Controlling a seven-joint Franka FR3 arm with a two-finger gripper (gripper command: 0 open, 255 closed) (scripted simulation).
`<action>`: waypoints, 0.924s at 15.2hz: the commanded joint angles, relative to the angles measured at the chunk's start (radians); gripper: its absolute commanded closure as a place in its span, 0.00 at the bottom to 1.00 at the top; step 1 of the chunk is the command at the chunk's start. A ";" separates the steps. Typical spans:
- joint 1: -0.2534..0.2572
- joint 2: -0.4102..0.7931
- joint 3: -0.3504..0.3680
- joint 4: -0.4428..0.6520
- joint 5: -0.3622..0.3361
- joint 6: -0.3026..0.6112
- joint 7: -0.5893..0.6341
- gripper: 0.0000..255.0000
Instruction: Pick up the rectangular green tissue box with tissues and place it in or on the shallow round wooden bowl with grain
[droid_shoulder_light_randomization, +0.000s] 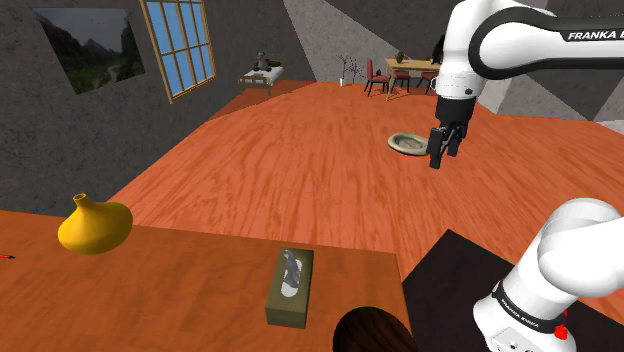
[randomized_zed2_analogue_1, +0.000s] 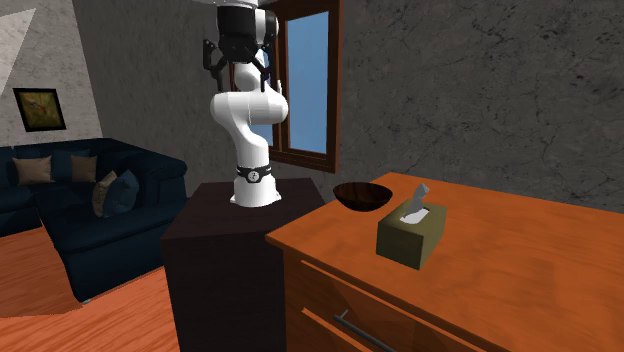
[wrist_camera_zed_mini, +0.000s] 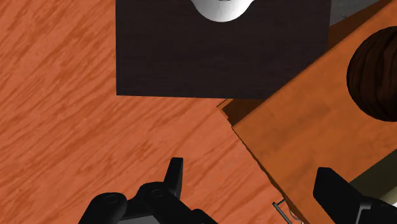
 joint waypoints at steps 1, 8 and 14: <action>0.000 0.000 0.000 0.000 0.000 0.000 0.000 0.00; 0.056 0.174 0.161 0.055 0.036 0.111 0.143 0.00; 0.084 0.365 0.292 0.150 0.018 0.187 0.274 0.00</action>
